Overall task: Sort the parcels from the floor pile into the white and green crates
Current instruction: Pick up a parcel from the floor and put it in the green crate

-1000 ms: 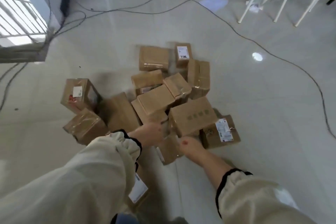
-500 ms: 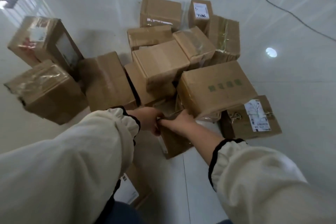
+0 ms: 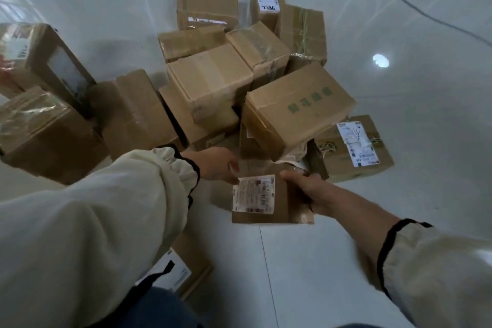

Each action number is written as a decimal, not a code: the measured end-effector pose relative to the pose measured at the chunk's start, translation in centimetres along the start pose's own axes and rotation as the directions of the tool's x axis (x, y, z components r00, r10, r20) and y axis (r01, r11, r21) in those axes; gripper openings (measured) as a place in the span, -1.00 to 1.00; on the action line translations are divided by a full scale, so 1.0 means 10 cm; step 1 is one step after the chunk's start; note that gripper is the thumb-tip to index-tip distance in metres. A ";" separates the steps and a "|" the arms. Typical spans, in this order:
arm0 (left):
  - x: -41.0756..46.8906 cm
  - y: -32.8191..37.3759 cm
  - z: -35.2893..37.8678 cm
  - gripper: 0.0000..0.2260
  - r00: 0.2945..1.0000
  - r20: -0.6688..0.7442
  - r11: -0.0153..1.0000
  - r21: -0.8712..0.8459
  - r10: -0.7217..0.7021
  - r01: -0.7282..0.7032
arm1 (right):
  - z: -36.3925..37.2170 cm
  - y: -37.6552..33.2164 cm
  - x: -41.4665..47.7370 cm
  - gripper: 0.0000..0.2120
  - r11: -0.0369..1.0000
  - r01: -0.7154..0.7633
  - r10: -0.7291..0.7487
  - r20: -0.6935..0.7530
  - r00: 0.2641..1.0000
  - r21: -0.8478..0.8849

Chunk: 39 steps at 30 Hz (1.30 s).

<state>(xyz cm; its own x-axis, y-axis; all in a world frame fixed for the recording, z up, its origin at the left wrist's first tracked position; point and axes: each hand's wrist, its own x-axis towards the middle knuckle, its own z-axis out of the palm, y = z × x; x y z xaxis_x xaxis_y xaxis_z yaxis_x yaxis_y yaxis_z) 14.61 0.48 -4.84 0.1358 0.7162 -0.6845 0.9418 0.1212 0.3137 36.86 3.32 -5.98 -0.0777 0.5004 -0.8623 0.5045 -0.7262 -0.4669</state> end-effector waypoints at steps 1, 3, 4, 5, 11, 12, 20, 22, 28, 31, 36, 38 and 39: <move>0.00 -0.01 0.01 -0.56 1.000 0.012 1.000 0.013 -0.008 0.007 | -0.11 0.07 -0.01 -0.16 0.998 -0.002 0.001 0.017 1.000 0.057; 0.00 -0.02 0.03 -0.53 1.000 0.027 1.000 0.007 -0.004 0.004 | -0.24 0.16 -0.03 -0.63 0.997 0.013 -0.016 0.042 0.999 0.081; 0.01 -0.02 0.03 -0.53 1.000 0.029 1.000 0.002 0.005 -0.005 | -0.25 0.18 -0.02 -0.72 0.995 0.016 -0.018 0.016 1.000 0.101; 0.01 0.00 0.04 -0.54 0.999 0.038 1.000 -0.001 0.013 -0.013 | -0.27 0.21 0.00 -0.71 0.994 0.019 -0.018 -0.012 1.000 0.105; 0.04 0.12 0.13 -0.51 0.997 0.073 1.000 -0.002 0.027 -0.027 | -0.18 0.24 0.08 -0.33 0.992 -0.070 0.087 -0.163 0.983 0.107; 0.04 0.12 0.13 -0.50 0.997 0.081 1.000 0.003 0.012 -0.012 | -0.18 0.25 0.08 -0.29 0.990 -0.113 0.127 -0.178 0.976 0.089; -0.07 0.18 0.16 -0.31 0.999 0.038 0.997 -0.062 -0.036 0.038 | -0.08 0.28 0.31 -0.44 0.991 -0.126 0.130 -0.122 0.984 0.036; -0.07 0.21 0.15 -0.35 0.999 0.040 0.993 -0.114 -0.032 0.036 | 0.01 0.21 0.34 -0.55 0.994 -0.048 0.057 -0.098 0.994 0.093; -0.01 0.17 0.17 -0.54 0.947 0.294 0.967 -0.175 -0.130 0.187 | -0.11 0.29 0.29 -0.60 0.979 -0.154 0.180 -0.220 0.959 0.130; 0.00 0.14 0.20 -0.48 0.846 0.498 0.935 -0.169 -0.191 0.311 | -0.01 0.36 0.29 -0.64 0.893 -0.229 0.253 -0.010 0.967 0.388; 0.03 0.03 0.21 -0.55 0.912 0.352 0.855 -0.386 -0.211 0.347 | 0.09 0.35 0.37 -0.62 0.930 -0.123 0.123 0.022 0.992 0.346; 0.03 -0.02 0.21 -0.55 0.912 0.337 0.813 -0.448 -0.232 0.373 | 0.10 0.39 0.35 -0.60 0.967 -0.163 0.147 0.092 0.985 0.194; 0.03 -0.05 0.23 -0.55 0.905 0.351 0.799 -0.457 -0.241 0.390 | 0.12 0.40 0.34 -0.60 0.972 -0.181 0.159 0.148 0.976 0.149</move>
<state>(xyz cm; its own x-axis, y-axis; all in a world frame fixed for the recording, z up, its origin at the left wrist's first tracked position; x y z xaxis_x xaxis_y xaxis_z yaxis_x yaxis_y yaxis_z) 14.93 -0.95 -6.73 0.0033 0.3779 -0.9258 0.6648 0.6908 0.2844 37.59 1.53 -10.98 -0.1229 0.3032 -0.9450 0.3760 -0.8670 -0.3270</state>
